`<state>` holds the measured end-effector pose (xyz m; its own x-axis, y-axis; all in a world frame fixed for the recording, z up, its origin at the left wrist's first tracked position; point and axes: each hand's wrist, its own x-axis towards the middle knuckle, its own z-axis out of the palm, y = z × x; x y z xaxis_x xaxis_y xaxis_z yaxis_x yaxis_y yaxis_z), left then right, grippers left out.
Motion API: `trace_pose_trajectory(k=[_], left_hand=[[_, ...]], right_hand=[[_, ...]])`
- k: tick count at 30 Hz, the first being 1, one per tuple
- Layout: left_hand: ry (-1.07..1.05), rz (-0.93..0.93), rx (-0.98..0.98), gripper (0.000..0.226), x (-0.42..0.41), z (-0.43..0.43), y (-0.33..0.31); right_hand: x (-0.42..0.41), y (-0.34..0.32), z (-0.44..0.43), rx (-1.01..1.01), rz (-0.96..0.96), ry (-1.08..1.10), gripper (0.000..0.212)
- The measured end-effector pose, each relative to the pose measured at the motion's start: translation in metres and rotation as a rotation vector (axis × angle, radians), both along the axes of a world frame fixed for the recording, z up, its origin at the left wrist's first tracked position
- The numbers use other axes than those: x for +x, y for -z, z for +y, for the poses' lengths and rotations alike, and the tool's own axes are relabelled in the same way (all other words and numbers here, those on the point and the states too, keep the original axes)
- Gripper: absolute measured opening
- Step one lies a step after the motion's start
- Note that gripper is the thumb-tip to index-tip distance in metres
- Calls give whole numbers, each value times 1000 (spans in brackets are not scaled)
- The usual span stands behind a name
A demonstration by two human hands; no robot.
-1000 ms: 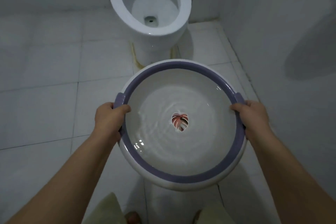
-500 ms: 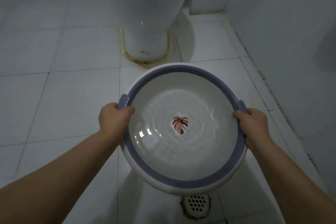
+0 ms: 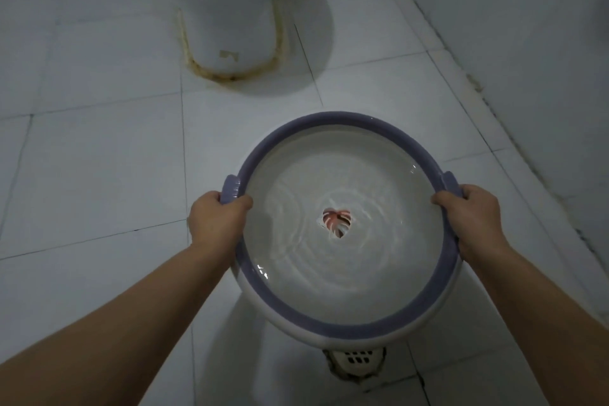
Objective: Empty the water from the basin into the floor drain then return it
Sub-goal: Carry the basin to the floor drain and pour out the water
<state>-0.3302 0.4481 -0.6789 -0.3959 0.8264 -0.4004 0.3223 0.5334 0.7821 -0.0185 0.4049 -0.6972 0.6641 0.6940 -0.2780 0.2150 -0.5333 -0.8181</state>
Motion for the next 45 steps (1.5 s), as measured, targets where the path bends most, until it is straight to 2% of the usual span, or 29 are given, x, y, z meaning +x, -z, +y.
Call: trace_pose_trajectory(k=[3,10,16,21,27,32,40,45], left_hand=[[18,-2,7,18,9,-1,6],[26,-47,12,10,25,-6,14],[58,-50,26,10,30,-5,18],[64,-61,19,11,30,-4,24],[80,-78,25,10,29,-3,24],[87,-79,36,12,31,-4,24],[92,-87,61,12,35,-4,21],[110,-77,71,13,39,-4,18]], right_hand=[[8,9,-7,16,-12,35,14],[20,13,-18,34,-51,66,11],[24,13,-22,57,-69,88,19],[25,16,-28,53,-92,98,14],[22,17,-32,57,-95,123,15],[22,14,-36,72,-89,141,24],[22,8,-45,85,-68,163,19],[23,4,-49,92,-68,182,23]])
